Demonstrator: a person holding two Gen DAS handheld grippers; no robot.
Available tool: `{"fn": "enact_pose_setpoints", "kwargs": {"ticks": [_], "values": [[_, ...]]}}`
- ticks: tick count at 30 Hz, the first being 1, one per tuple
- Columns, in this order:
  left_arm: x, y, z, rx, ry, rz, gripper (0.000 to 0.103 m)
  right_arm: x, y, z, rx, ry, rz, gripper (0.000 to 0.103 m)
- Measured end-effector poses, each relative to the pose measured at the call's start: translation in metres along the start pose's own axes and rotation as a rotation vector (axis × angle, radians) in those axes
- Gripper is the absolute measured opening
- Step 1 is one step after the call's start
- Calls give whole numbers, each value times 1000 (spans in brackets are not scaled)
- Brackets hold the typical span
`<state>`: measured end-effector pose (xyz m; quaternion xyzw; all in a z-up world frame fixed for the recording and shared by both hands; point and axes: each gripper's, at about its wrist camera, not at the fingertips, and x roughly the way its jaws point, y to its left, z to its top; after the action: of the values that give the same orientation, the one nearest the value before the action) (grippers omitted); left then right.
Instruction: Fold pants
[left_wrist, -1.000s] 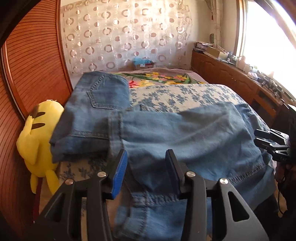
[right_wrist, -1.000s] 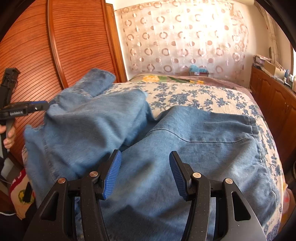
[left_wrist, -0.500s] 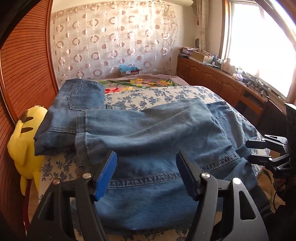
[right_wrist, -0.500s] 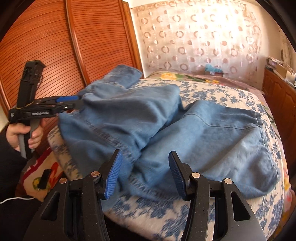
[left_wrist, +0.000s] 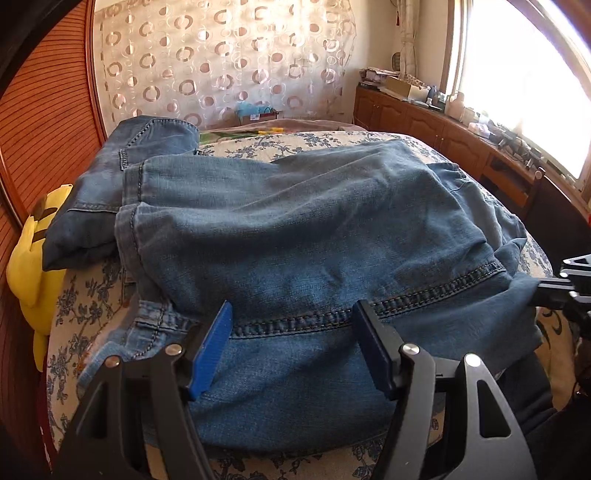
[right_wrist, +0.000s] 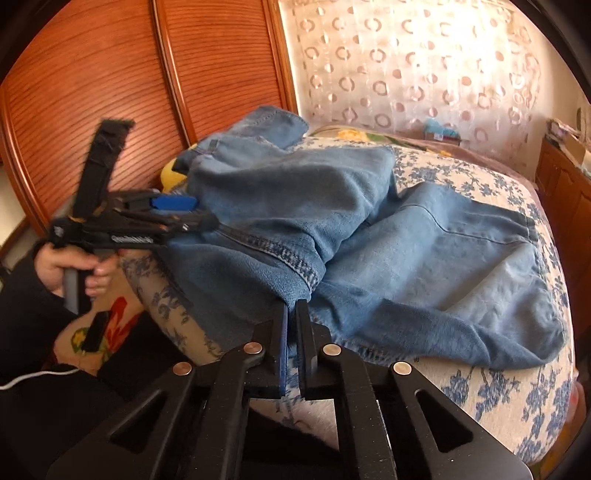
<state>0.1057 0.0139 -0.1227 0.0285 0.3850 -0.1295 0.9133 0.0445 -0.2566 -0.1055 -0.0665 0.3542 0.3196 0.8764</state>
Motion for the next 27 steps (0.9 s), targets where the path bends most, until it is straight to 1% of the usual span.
{"fn": "enact_pose_setpoints", "kwargs": {"ticks": [5,7,10,13,15,18,19,22,23,27], "values": [[0,1,0,-20,8,12,67,-18,10,-4,5,-13,-9,0],[2,5,-1,-28,11,26,67,-19,16,-7,-2,0,-3,0],[4,11,-2,-49,15,14,67,-19,20,-14,-4,22,2,0],[5,10,-3,-42,16,25,67,-15,14,-19,24,33,2,0],[5,8,-2,-35,15,35,67,-17,9,-18,47,26,0,0],[4,8,-2,-37,16,35,67,-27,7,-15,45,-3,-10,1],[3,8,-1,-38,16,37,67,-30,6,-14,48,-9,-15,5],[-2,2,3,-27,8,21,67,-37,-2,-11,58,-27,-38,8],[-4,0,5,-19,4,13,67,-38,-5,-10,65,-32,-46,13],[-10,-20,25,39,-23,-10,67,-37,-23,-5,78,-58,-108,23]]}}
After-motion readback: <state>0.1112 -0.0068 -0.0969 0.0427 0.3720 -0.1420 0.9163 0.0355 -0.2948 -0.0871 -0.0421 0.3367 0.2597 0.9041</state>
